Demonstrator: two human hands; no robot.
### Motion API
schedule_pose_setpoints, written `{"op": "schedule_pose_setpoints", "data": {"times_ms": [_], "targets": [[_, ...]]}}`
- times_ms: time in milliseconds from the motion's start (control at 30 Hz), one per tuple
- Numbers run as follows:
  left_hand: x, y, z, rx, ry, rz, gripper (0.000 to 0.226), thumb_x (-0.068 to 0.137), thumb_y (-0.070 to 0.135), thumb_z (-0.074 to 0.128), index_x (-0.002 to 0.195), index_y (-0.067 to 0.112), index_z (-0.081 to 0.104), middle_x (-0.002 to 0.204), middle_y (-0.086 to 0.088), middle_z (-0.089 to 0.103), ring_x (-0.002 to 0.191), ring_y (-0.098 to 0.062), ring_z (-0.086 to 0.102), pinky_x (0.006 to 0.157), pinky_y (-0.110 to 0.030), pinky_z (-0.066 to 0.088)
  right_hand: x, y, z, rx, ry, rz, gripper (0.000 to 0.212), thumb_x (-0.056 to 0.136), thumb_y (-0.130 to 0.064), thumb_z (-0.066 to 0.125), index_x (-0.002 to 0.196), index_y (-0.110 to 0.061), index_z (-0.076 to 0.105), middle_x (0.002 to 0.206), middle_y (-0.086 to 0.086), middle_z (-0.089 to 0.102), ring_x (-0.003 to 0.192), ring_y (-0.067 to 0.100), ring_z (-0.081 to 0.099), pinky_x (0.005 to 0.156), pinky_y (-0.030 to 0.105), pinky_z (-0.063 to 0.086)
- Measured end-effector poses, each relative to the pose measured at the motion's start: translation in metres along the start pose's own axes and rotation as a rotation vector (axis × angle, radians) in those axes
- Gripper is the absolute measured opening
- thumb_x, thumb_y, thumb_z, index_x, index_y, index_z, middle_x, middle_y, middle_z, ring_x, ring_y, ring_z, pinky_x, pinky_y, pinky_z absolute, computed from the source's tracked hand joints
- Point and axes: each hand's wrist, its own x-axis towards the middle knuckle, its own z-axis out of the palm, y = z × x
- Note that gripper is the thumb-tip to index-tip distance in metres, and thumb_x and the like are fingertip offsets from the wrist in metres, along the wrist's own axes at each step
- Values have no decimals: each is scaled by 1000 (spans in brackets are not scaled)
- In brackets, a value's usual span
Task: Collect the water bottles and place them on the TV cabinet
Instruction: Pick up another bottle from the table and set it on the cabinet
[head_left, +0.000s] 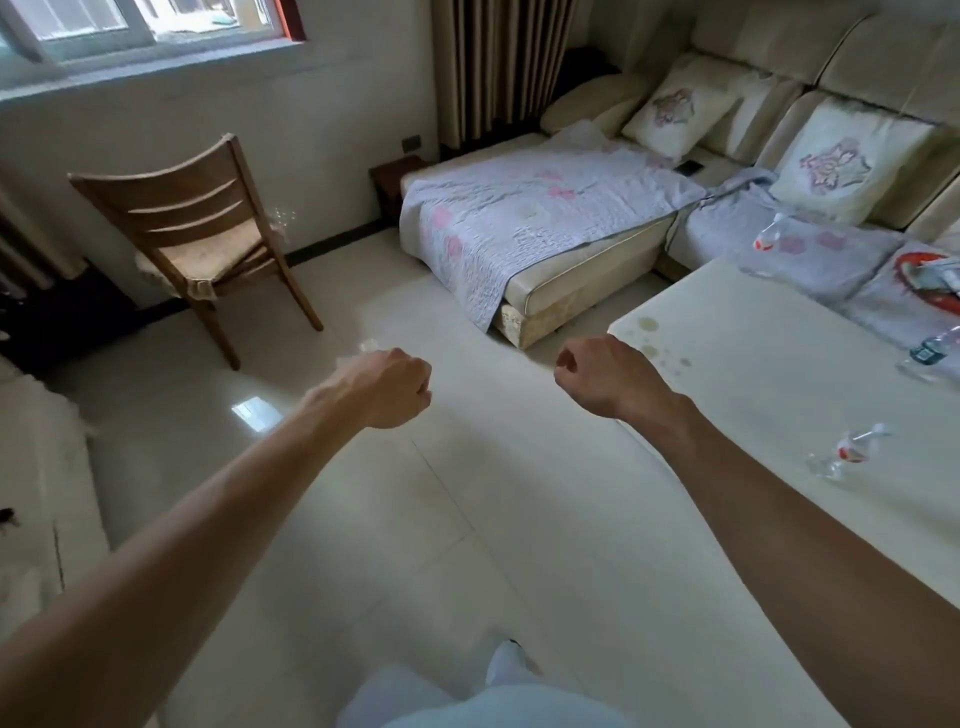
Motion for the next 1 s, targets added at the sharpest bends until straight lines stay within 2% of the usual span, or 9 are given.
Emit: {"op": "schedule_pose_setpoints", "data": {"times_ms": [100,200,333,433,600,767,833,1000], "targets": [[44,19,-11,13,-27,50,28,96,35,41,101,19,64,100,-2,66,85,-23,63,74,-35,56,19,33,-9,-6,-4,33,28,90,-29,50,110,-15,65,114,6,67,104,27,60,83,36,48],[89,44,-22,44,-31,123,31,98,33,41,108,15,63,106,-5,66,92,-25,63,69,-30,48,36,73,-15,-11,-7,100,25,91,-29,50,106,-16,65,112,4,67,101,25,60,80,34,47],[147,78,-28,57,-62,235,30,98,34,42,109,15,63,107,-4,67,93,-24,63,67,-30,43,51,125,-19,7,-6,220,25,92,-30,50,103,-16,67,106,4,68,91,24,60,74,32,47],[194,102,-31,60,-78,316,30,98,35,43,108,15,63,106,-4,67,93,-23,63,70,-31,47,61,162,-20,-5,-3,309,27,91,-28,47,96,-10,66,99,6,68,87,26,61,73,35,51],[281,149,-33,46,-105,453,31,99,32,43,107,11,65,104,-6,69,91,-23,65,73,-31,50,87,227,-26,3,6,431,21,93,-28,49,97,-16,65,103,2,67,90,24,60,72,31,47],[369,203,-46,44,-141,558,33,99,29,41,116,13,64,111,-8,68,97,-25,65,80,-35,55,115,288,-33,24,-70,567,19,90,-25,49,96,-17,65,105,2,67,93,24,60,76,33,49],[402,224,-50,38,-160,603,32,100,28,41,119,15,63,113,-6,67,99,-25,65,78,-34,54,127,314,-39,38,-101,625,19,90,-26,49,96,-17,65,105,2,67,95,24,61,77,33,49],[482,277,-55,111,-169,693,28,98,27,41,109,12,63,109,-8,67,98,-28,65,77,-33,51,134,375,-52,34,-82,778,20,89,-25,48,96,-19,66,108,0,67,98,25,61,81,34,50]]}}
